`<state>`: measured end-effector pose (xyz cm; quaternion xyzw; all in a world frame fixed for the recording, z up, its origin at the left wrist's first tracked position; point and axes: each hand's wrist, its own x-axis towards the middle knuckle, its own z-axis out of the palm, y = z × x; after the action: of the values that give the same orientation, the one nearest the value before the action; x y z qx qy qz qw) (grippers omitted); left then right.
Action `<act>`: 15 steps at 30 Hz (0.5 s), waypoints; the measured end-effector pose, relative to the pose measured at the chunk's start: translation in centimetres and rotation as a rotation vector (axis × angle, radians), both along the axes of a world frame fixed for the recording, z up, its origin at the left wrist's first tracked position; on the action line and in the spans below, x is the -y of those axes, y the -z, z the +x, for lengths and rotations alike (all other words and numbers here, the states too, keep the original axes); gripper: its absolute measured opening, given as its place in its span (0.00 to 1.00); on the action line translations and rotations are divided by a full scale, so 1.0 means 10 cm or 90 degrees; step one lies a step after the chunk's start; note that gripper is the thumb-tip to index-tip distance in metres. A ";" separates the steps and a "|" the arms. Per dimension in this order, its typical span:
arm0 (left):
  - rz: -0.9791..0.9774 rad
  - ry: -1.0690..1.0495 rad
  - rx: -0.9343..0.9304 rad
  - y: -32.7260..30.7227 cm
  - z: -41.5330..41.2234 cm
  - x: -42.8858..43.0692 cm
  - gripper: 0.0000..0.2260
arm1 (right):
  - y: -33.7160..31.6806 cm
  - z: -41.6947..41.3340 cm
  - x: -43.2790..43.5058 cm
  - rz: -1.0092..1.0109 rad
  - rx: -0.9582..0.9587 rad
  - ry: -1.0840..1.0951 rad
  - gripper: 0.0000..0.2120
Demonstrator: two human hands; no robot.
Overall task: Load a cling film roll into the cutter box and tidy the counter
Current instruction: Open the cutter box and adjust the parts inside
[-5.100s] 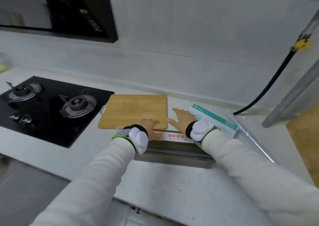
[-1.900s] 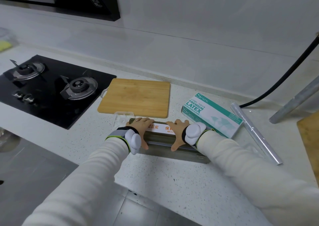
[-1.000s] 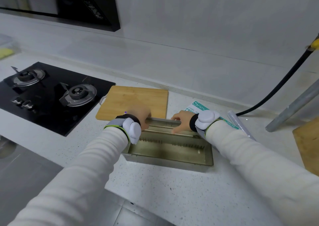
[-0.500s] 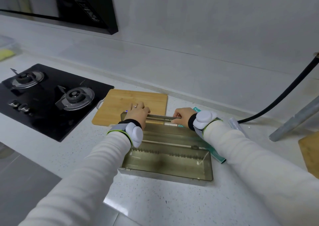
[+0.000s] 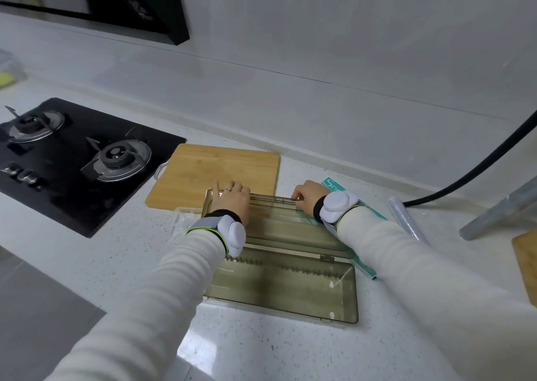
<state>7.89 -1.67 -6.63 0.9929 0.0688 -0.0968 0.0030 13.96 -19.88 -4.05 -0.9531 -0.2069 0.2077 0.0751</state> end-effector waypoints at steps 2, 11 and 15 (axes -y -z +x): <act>-0.003 0.006 -0.004 0.06 -0.01 0.01 0.24 | 0.05 -0.01 0.01 -0.018 0.000 -0.004 0.17; -0.039 0.009 -0.037 0.22 -0.12 -0.06 0.26 | 0.19 -0.08 0.06 -0.020 -0.019 0.019 0.19; -0.045 -0.001 -0.017 0.22 -0.23 -0.10 0.25 | 0.18 -0.13 0.03 -0.019 0.002 0.018 0.20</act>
<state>5.58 -0.71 -8.84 0.9907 0.0663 -0.1127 0.0373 12.68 -20.23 -5.84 -0.9573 -0.1906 0.2078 0.0636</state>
